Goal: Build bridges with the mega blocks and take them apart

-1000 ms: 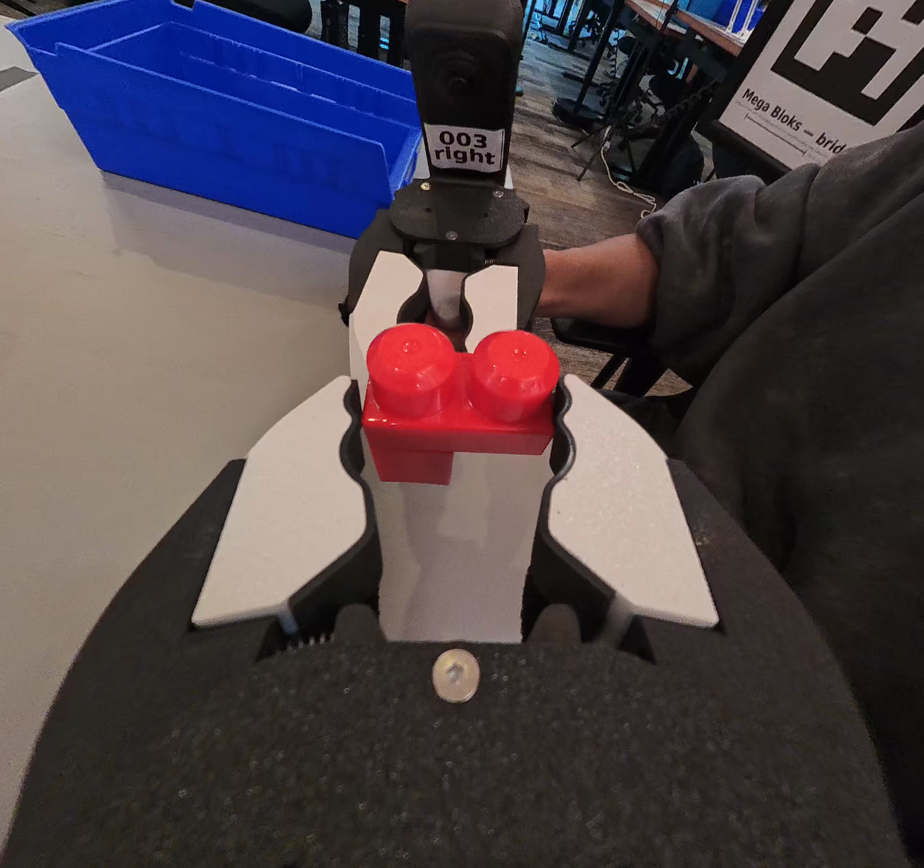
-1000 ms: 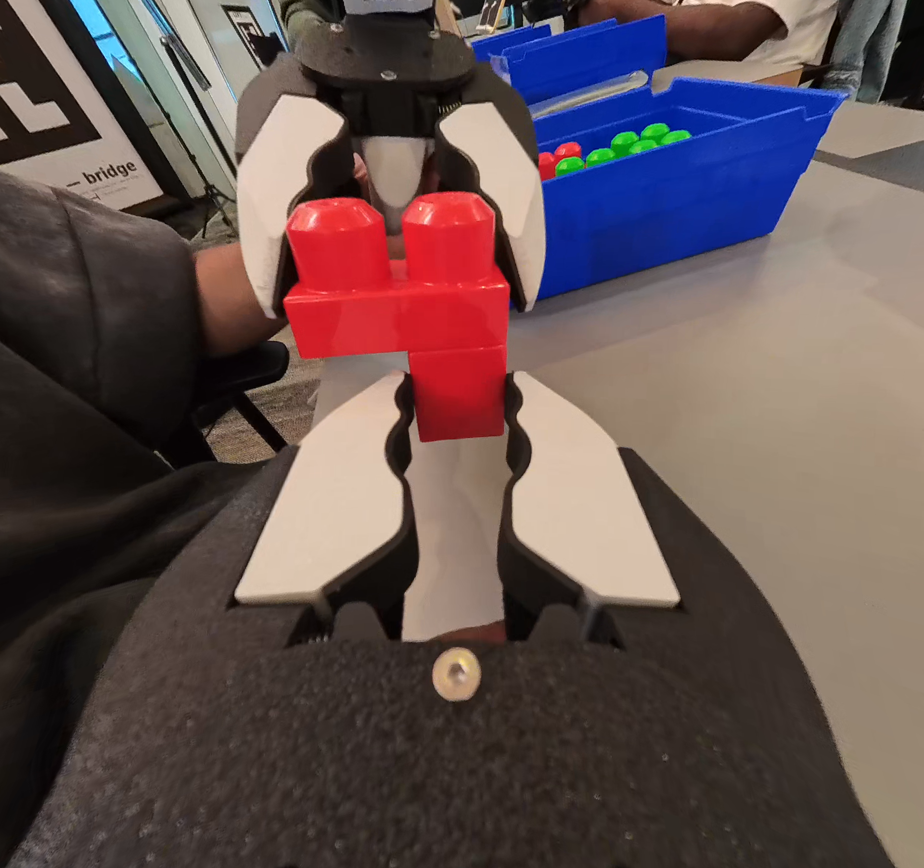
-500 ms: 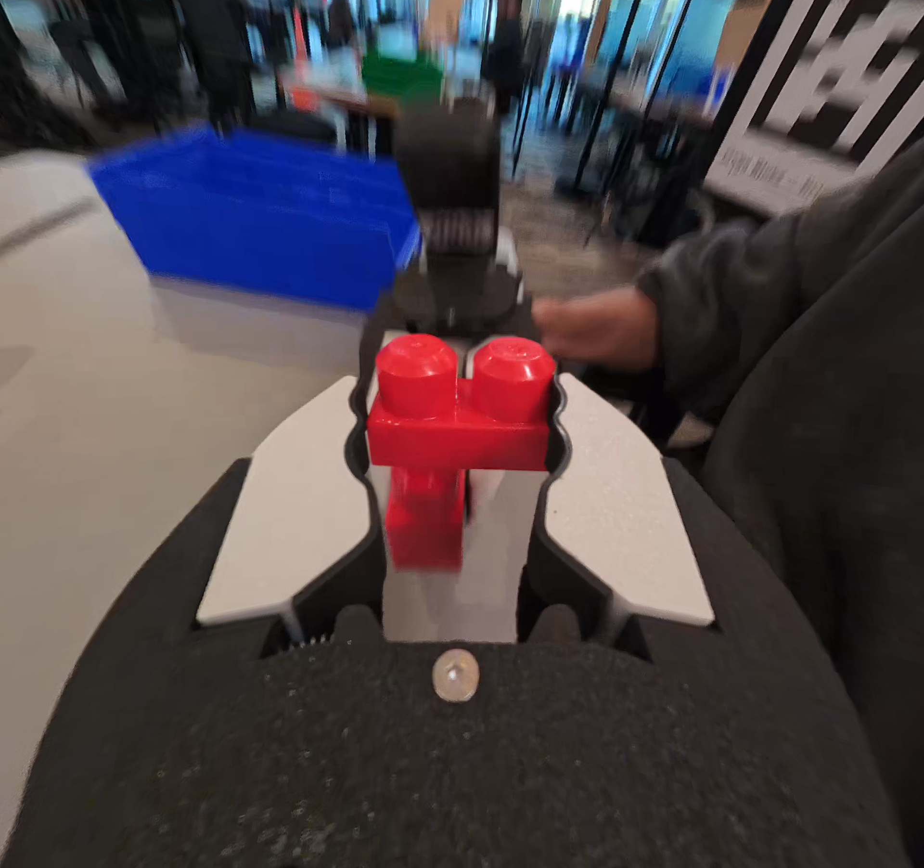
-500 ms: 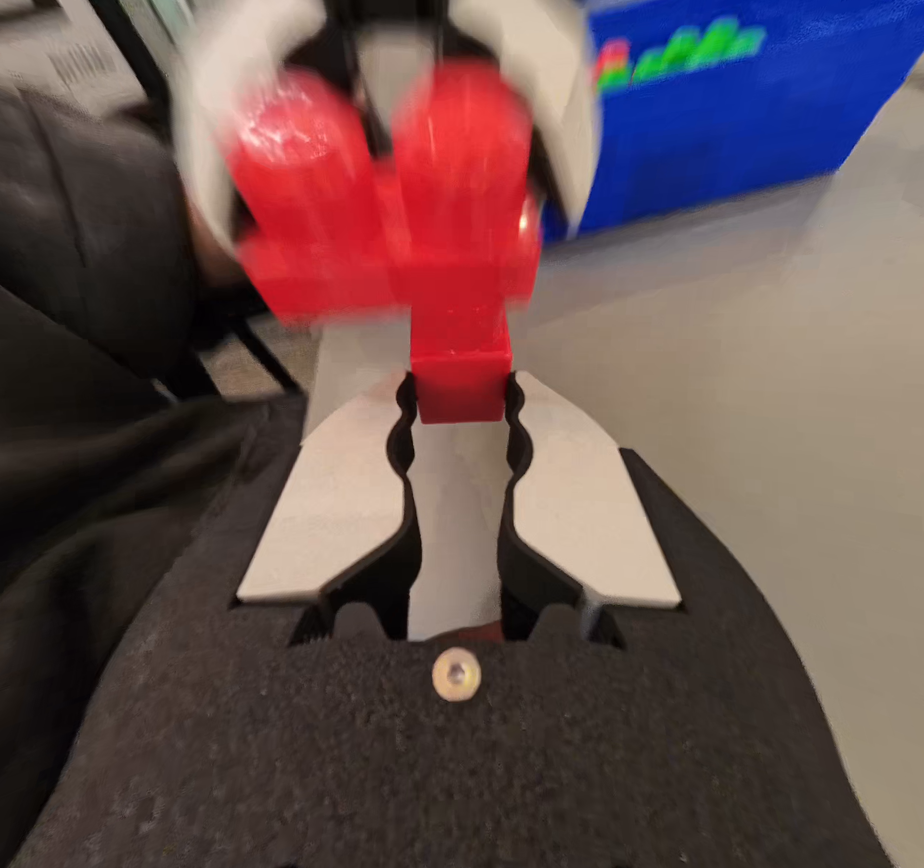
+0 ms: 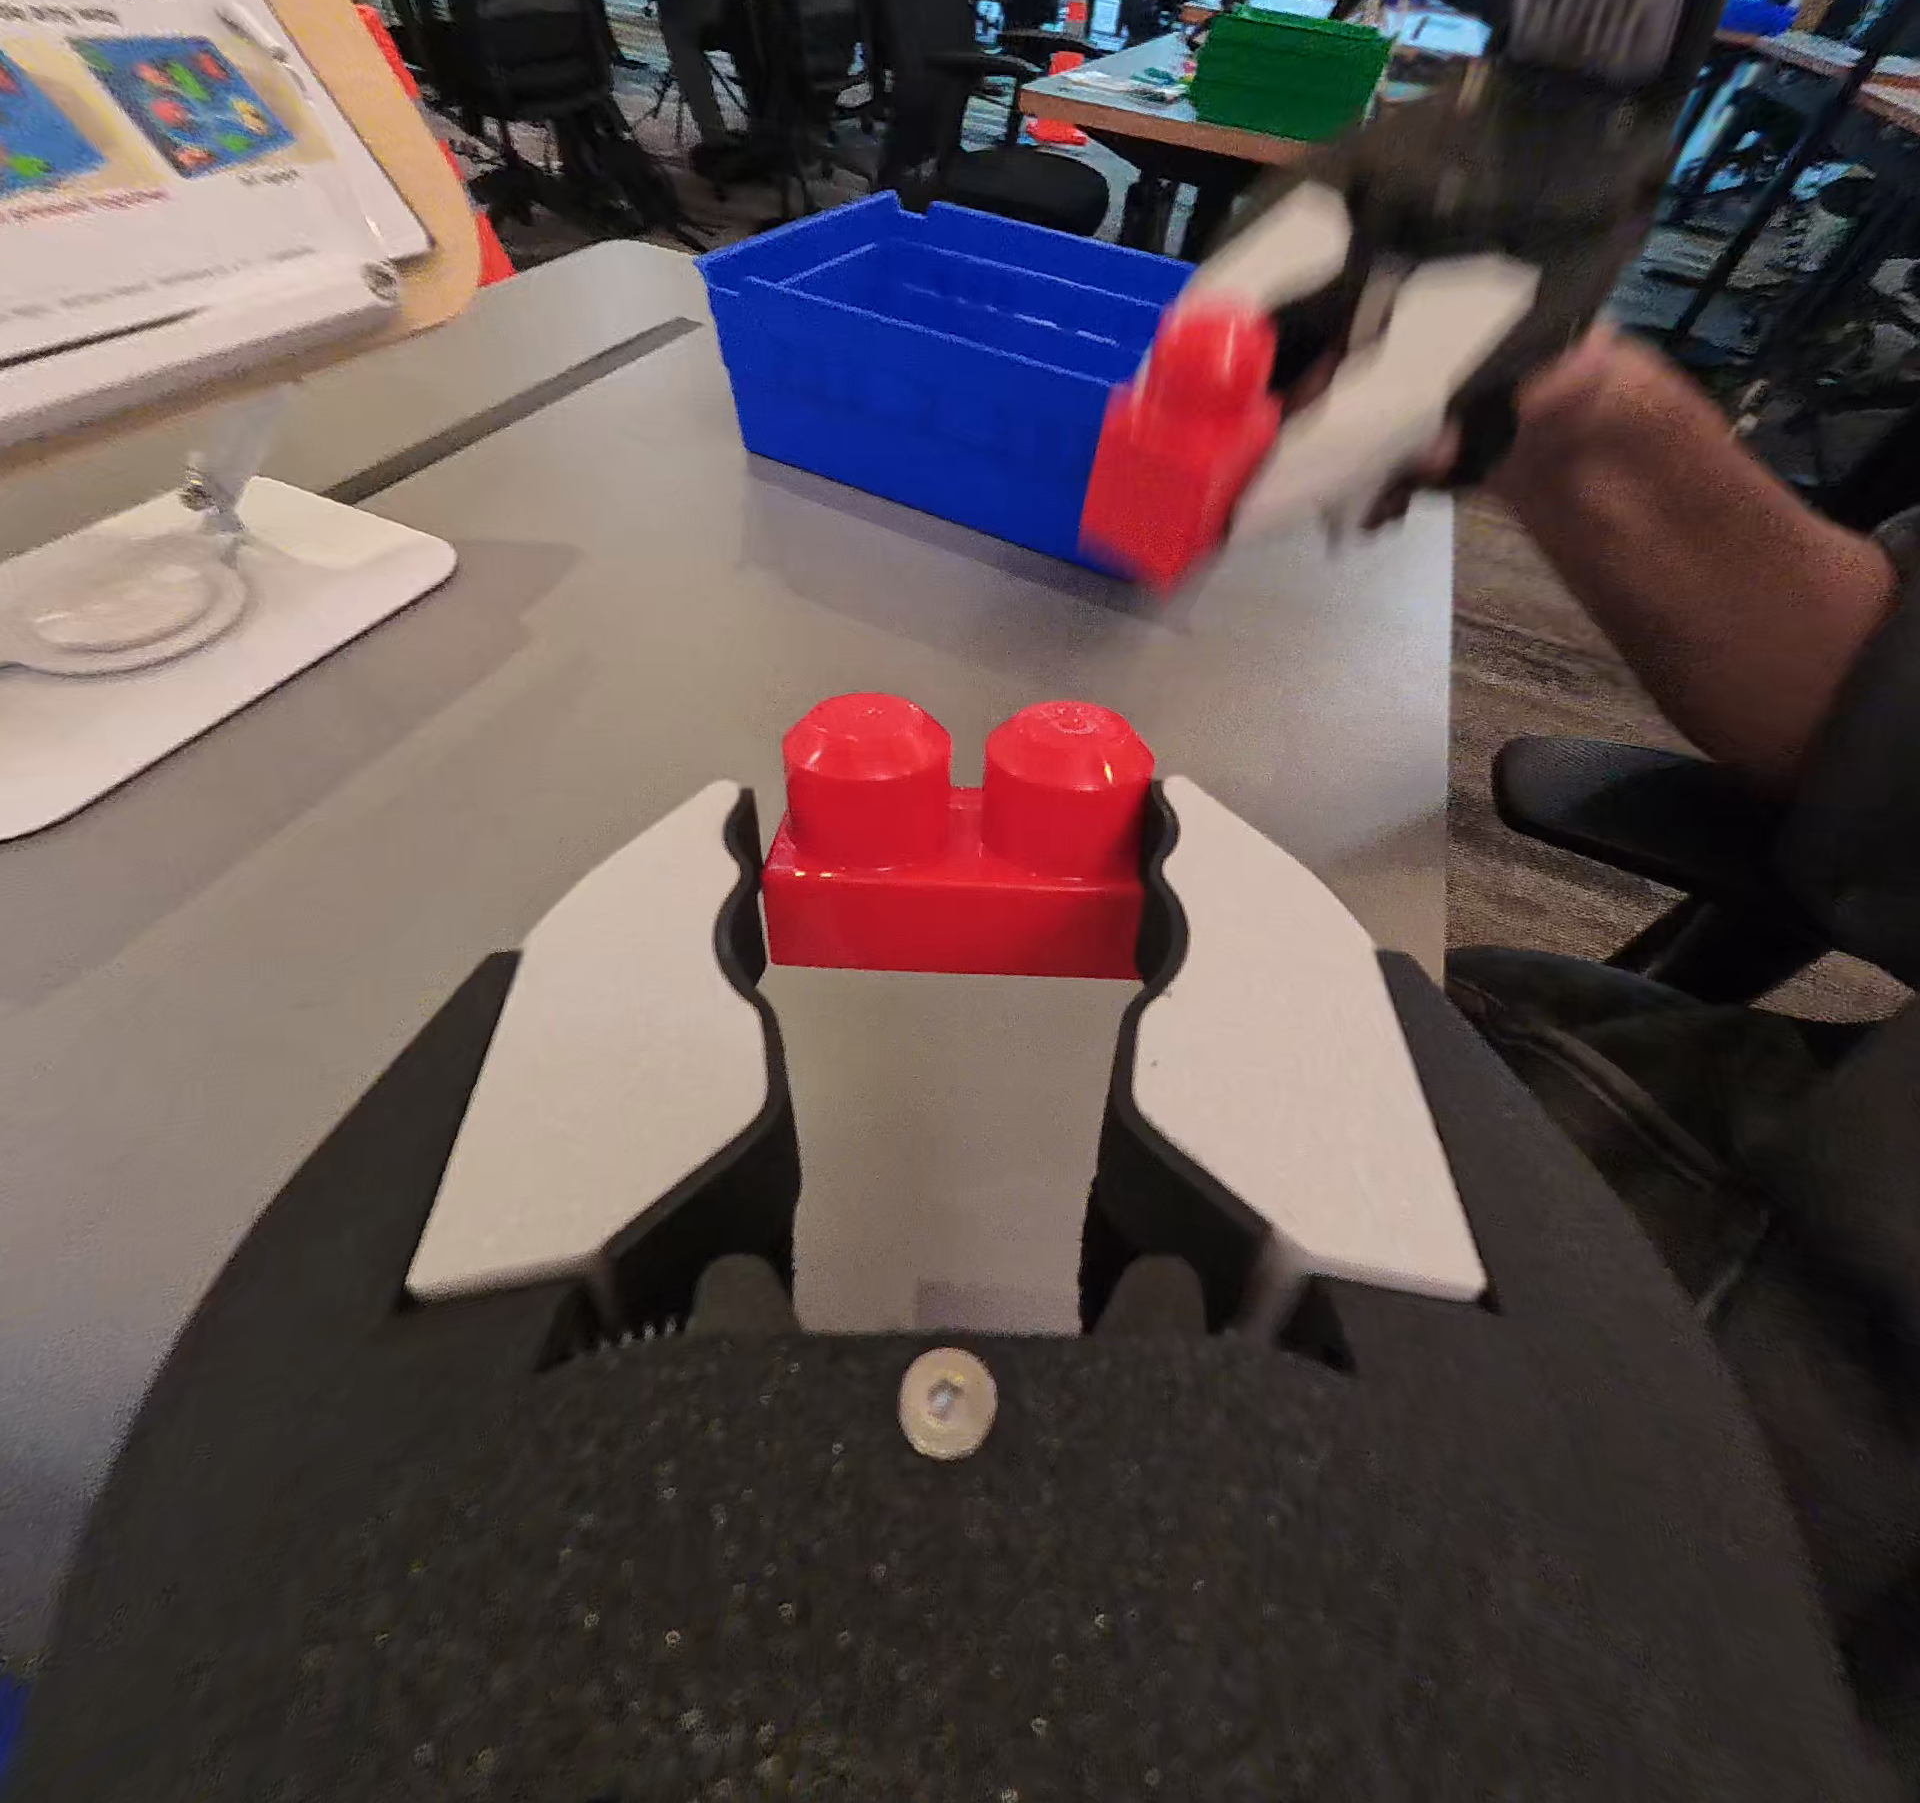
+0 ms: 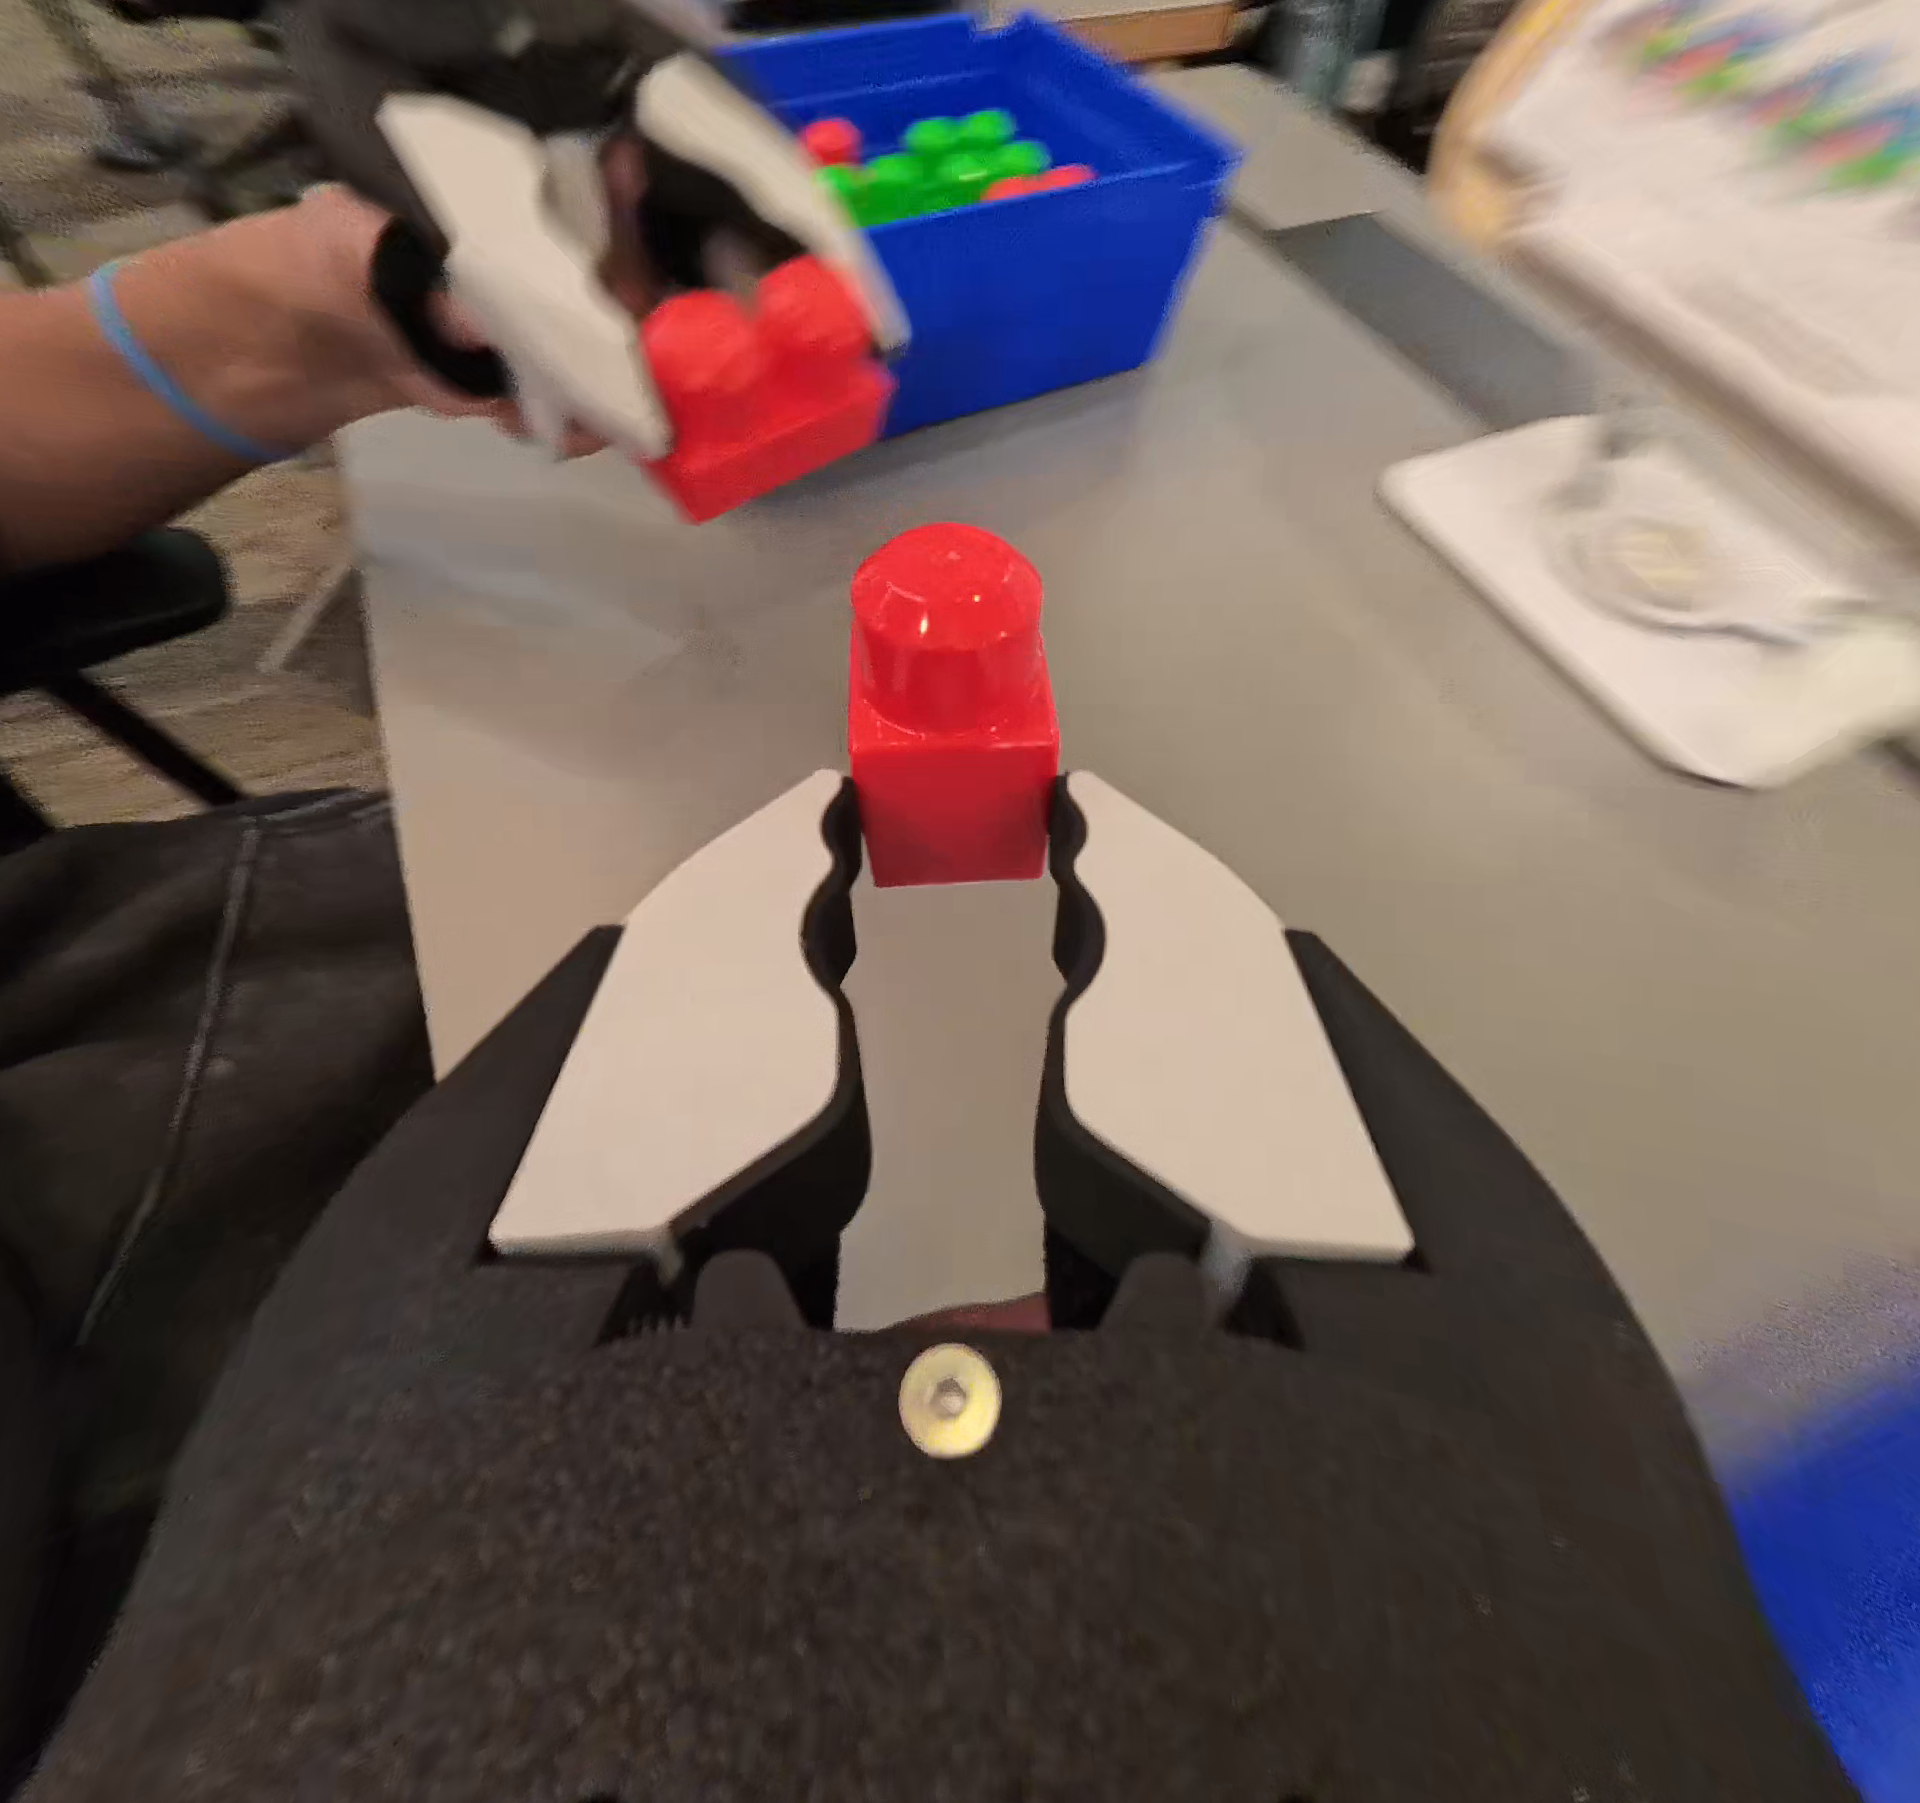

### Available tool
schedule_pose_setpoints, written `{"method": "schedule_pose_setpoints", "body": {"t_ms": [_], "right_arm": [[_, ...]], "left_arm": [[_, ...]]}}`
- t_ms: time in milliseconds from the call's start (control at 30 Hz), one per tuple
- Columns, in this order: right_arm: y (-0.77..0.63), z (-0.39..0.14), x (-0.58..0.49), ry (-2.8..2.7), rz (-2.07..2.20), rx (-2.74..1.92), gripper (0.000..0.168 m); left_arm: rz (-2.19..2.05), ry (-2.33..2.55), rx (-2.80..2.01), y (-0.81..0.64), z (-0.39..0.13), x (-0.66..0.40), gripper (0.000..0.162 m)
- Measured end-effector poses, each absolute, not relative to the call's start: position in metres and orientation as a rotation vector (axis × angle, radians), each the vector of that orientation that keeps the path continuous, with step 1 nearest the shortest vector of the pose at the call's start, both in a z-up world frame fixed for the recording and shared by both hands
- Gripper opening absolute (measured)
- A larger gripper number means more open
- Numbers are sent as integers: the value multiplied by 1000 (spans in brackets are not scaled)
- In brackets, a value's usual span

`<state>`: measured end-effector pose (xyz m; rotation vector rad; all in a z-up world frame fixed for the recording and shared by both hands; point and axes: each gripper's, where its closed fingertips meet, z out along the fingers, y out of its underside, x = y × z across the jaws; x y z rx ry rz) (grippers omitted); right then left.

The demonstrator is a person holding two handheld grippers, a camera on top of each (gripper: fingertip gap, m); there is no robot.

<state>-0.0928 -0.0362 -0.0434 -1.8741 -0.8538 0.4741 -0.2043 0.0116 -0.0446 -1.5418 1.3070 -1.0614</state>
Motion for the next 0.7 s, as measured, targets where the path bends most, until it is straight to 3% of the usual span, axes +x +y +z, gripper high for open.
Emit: {"method": "schedule_pose_setpoints", "body": {"t_ms": [133,300,467,700], "right_arm": [[-44,-6,64,-686,18,-2153,35],[-61,-86,204,-696,-150,-2828,35],[-71,-145,208,-1131,-169,-3016,35],[-59,-168,175,-1125,19,-3044,40]], "left_arm": [[-1035,1359,-1564,5,-57,-199,69],[-978,1458,-1539,-6,-65,-189,69],[-1000,1518,-1551,-15,-74,-184,69],[-1019,1518,-1585,-14,-81,-185,70]]}}
